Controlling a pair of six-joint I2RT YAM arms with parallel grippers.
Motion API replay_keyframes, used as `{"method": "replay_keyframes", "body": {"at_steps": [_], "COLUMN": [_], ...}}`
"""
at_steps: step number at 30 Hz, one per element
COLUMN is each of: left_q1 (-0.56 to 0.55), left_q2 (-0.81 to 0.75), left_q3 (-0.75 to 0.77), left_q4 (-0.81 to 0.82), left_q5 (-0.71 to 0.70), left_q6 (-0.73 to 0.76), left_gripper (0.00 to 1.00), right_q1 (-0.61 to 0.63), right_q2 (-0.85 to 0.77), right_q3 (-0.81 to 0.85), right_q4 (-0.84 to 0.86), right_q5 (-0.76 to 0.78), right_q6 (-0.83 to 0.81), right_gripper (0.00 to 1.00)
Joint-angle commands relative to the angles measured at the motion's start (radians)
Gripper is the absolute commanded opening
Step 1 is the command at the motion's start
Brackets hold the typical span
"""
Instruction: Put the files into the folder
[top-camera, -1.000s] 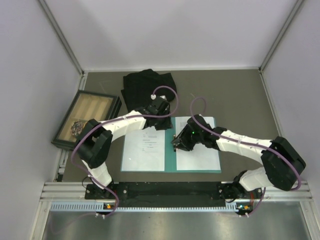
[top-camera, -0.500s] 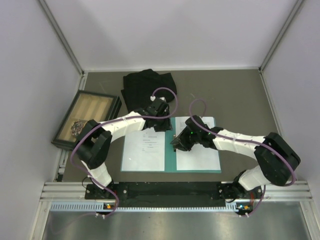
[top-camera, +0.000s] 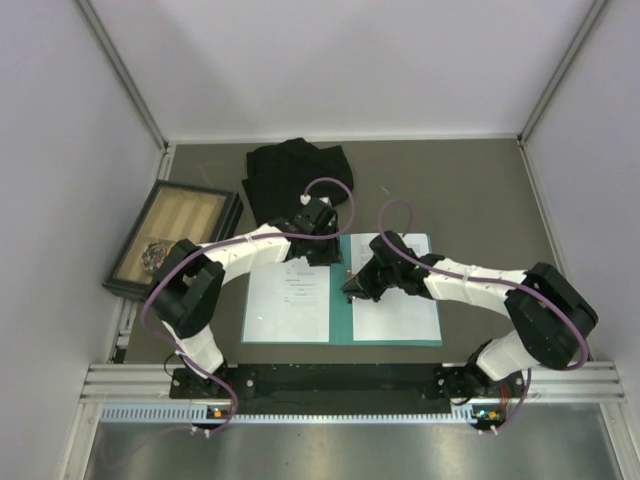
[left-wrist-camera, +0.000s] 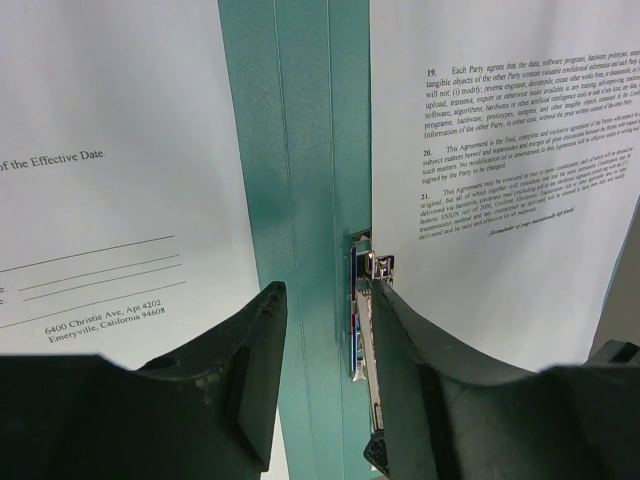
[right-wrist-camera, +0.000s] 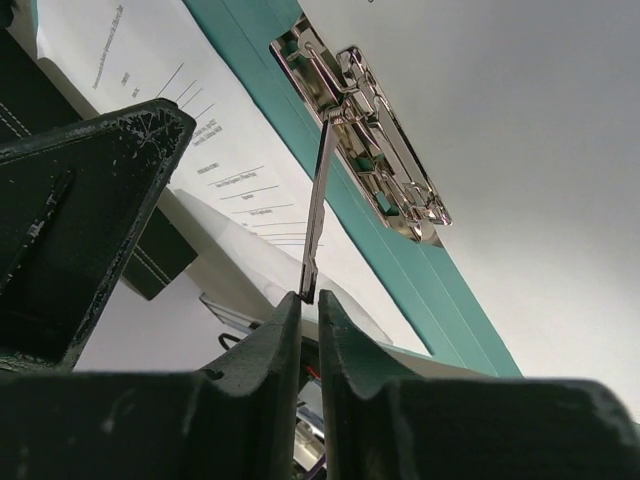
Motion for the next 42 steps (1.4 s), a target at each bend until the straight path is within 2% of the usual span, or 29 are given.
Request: {"method": "replay_keyframes", "body": {"at_steps": [1, 6, 13, 19, 29, 33, 42], "left_q1": [0.001, 0.001, -0.016, -0.051, -0.065, -0.066, -0.092], "left_q2": [-0.041, -0.035, 0.023, 0.099, 0.16, 0.165, 0.206], "left_q3": [-0.01, -0.02, -0.002, 0.039, 0.056, 0.067, 0.099], "left_q4": [0.021, 0.033, 0.036, 0.023, 0.038, 0.01, -0.028], "left_q5": [0.011, 0.016, 0.037, 0.002, -0.055, -0.107, -0.139], "left_q6": [0.009, -0.011, -0.012, -0.027, -0.037, -0.034, -0.034], "left_gripper": [0.44, 0.46, 0.46, 0.44, 0.41, 0.27, 0.25], "right_q1": [-0.007, -0.005, -0.007, -0.011, -0.025, -0.027, -0.028], "right_q2": [0.011, 0.003, -0.021, -0.012, -0.018, -0.027, -0.007], "right_q3": [-0.015, -0.035, -0.073, -0.106, -0.124, -0.129, -0.118], "right_q4": [0.028, 0.011, 0.017, 0.092, 0.096, 0.082, 0.085], "right_q5": [0.007, 0.026, 0.037, 0.001, -0.02, -0.014, -0.014], "right_q6": [0.031, 0.054, 0.048, 0.026, 0.005, -0.005, -0.023], "right_gripper": [0.11, 0.0, 0.0, 0.0, 0.0, 0.0, 0.0]}}
